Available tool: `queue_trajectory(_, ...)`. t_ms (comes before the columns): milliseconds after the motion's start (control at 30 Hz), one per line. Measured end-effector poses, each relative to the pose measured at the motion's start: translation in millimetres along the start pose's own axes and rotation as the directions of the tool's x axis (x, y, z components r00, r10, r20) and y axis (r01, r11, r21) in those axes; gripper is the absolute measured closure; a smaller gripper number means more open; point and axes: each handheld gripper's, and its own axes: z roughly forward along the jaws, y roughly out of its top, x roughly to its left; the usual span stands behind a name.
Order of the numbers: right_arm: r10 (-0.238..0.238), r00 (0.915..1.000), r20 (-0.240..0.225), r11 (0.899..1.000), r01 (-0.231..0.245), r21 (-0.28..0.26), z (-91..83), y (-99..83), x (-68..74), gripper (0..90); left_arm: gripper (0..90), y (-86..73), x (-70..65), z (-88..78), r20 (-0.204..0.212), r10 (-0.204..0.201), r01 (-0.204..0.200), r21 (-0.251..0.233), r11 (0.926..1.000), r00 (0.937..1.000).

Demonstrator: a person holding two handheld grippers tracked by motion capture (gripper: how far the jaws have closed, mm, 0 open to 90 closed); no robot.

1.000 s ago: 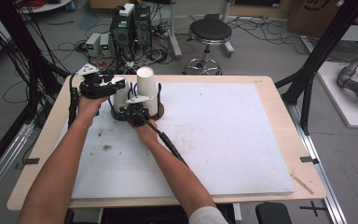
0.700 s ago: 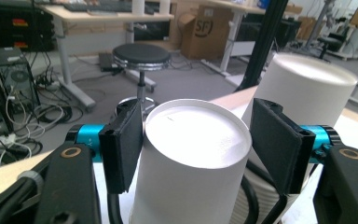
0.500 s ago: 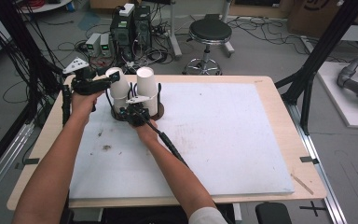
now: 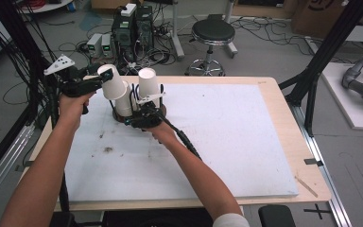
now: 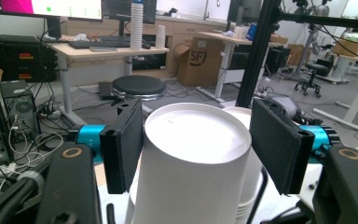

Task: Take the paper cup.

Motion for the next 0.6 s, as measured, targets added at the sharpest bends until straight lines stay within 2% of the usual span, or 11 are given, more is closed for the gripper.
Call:
queue_trajectory(100,-0.035,0.9987,-0.038,0.999,0.036,0.012,-13.9,0.2,-1.7,45.1,36.1,3.2,-6.4,-3.6,0.01,0.008,-0.008,-0.001,1.0,0.9999)
queue_trajectory(200,-0.05,0.9956,-0.079,0.999,0.051,0.007,-24.3,0.9,-4.0,41.7,36.1,6.0,-12.7,-7.8,0.016,0.016,-0.016,0.014,0.9998,0.9998)
queue_trajectory(367,-0.109,0.9849,-0.134,0.994,0.113,0.016,-38.8,-1.0,-4.6,36.2,36.1,6.8,-22.3,-17.4,0.029,0.017,-0.017,0.017,0.9997,0.9994)
queue_trajectory(467,-0.116,0.9788,-0.168,0.991,0.124,0.039,-55.5,-2.9,-6.7,34.1,36.1,3.7,-28.8,-21.4,0.035,0.015,-0.016,0.022,0.9996,0.9993)
queue_trajectory(600,-0.141,0.9737,-0.179,0.987,0.153,0.052,-85.2,-8.5,-12.3,31.0,36.1,-3.2,-39.0,-25.2,0.051,0.009,-0.01,0.021,0.9997,0.9987)
